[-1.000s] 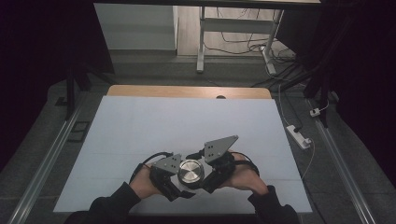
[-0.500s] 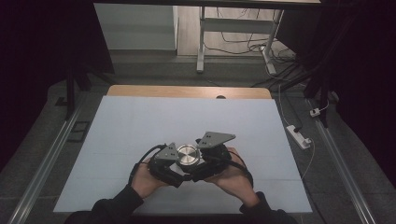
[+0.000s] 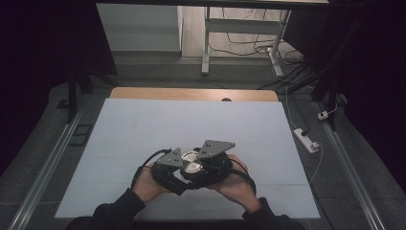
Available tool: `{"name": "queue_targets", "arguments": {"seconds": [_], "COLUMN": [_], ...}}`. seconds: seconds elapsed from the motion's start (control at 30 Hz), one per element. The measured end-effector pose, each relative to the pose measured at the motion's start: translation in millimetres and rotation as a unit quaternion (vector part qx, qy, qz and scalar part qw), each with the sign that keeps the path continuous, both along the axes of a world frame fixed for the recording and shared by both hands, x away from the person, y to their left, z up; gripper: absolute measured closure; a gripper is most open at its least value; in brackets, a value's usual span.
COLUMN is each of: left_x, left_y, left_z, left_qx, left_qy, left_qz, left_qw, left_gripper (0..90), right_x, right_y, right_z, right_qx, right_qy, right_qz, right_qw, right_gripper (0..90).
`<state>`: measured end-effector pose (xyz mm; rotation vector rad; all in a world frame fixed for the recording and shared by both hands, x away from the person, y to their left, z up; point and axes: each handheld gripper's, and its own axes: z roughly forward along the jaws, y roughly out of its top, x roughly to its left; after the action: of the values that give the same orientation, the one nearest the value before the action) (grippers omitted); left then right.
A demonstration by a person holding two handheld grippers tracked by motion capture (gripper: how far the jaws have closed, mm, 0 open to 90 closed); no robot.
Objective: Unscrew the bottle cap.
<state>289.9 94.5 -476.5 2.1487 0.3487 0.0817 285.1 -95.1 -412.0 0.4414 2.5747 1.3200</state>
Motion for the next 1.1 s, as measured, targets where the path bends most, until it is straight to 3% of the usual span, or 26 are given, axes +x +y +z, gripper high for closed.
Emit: {"name": "queue_targets", "arguments": {"seconds": [0.2,0.4,0.8,1.1], "left_x": [1.0,1.7,6.7,12.7], "left_y": [2.3,2.8,7.3,16.1], "left_z": [1.2,0.0,-3.9,-4.9], "left_qx": [-0.001,0.007,0.015,0.009], "left_qy": [0.001,-0.002,-0.002,0.001], "left_qz": [-0.040,-0.052,-0.031,0.008], "left_qw": [0.9992,0.9986,0.9994,0.9999], "left_gripper": [15.4,15.4,15.4,15.5], "right_x": [5.5,5.9,8.7,9.7], "right_y": [-8.1,-11.4,-20.3,-23.6], "right_z": [0.9,3.2,9.4,9.5], "right_qx": [0.029,0.044,0.048,0.056], "right_qy": [0.023,0.022,0.007,0.010], "right_qz": [0.053,0.077,0.057,0.040], "right_qw": [0.9979,0.9959,0.9972,0.9976], "right_gripper": [18.2,18.2,18.2,18.2]}}
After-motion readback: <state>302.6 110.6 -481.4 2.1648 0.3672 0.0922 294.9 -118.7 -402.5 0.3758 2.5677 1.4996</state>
